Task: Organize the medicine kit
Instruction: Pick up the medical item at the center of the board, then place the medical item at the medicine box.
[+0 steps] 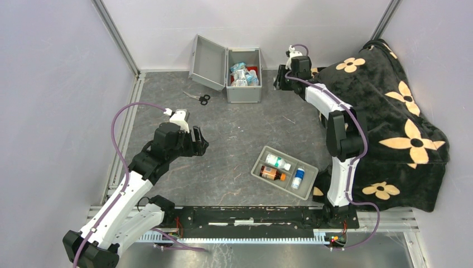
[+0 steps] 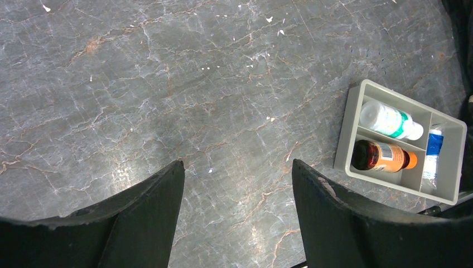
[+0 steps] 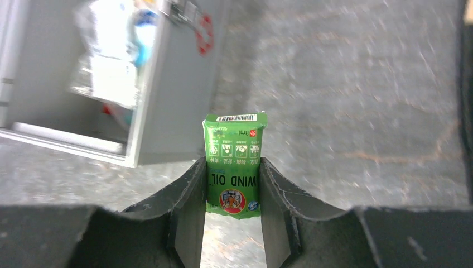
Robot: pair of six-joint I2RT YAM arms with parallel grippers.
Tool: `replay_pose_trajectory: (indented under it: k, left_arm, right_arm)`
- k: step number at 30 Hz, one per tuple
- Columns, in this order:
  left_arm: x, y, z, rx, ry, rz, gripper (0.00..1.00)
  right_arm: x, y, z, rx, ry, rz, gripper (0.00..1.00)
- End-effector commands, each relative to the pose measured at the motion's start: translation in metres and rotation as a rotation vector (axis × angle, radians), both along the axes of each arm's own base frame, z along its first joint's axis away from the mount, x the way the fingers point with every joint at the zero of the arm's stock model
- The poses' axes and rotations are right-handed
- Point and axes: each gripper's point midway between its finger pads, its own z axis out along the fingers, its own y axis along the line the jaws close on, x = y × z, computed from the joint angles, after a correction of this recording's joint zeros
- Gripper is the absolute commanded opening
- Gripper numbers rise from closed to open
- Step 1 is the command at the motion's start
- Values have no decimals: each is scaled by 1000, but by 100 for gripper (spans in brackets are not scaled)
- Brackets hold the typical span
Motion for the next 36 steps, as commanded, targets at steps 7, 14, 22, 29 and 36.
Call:
replay_pose_trajectory:
  k: [7, 14, 22, 29, 36]
  left_arm:
    - [4, -1, 7, 10, -36, -15, 77]
    - [4, 0, 7, 11, -35, -11, 77]
    - [4, 1, 7, 14, -33, -8, 77]
    - [5, 2, 5, 19, -29, -1, 77]
    - [12, 14, 13, 22, -51, 102, 82]
  right_arm:
    - [19, 107, 103, 147, -271, 316, 41]
    - [40, 133, 85, 131, -297, 352, 49]
    - [59, 144, 116, 173, -431, 375, 71]
    - [19, 129, 188, 180, -580, 391, 71]
    - [-44, 73, 205, 116, -565, 248, 73]
